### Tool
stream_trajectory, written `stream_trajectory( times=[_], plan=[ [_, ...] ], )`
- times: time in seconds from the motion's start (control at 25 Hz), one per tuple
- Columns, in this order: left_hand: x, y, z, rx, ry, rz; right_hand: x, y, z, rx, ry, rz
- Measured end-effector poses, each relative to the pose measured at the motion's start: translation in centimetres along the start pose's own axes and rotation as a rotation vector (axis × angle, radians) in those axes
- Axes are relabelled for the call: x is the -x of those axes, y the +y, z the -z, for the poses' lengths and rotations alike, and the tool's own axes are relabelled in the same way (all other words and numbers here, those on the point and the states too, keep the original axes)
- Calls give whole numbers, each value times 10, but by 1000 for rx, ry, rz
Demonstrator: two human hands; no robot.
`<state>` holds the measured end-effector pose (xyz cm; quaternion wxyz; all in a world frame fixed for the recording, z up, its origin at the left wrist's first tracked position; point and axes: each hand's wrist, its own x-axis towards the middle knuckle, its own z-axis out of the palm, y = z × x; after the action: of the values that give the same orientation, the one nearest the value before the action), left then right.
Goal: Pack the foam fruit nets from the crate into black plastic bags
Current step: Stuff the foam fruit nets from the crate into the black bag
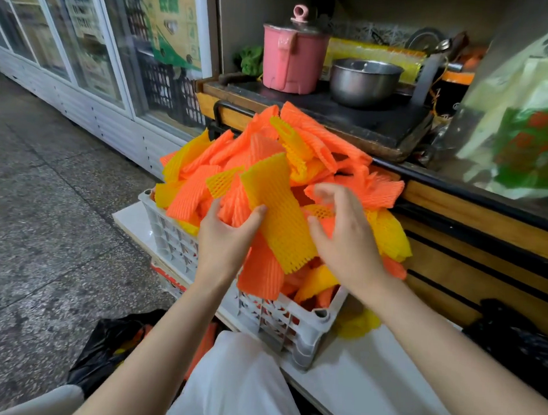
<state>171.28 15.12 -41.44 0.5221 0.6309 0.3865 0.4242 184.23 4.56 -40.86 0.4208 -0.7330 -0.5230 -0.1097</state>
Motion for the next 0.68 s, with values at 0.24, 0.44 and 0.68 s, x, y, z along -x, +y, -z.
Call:
stream_trajectory(
  times=[0.24,0.44,0.68],
  plan=[
    [-40,4,6,-22,54,-37,-101,49,14,521,-56,-155],
    [-47,4,18,3,72,-70,-121,66,-5,500,-162,-328],
    [-43,11,30,75,85,-43,-105,42,-13,326,-51,-277]
  ],
)
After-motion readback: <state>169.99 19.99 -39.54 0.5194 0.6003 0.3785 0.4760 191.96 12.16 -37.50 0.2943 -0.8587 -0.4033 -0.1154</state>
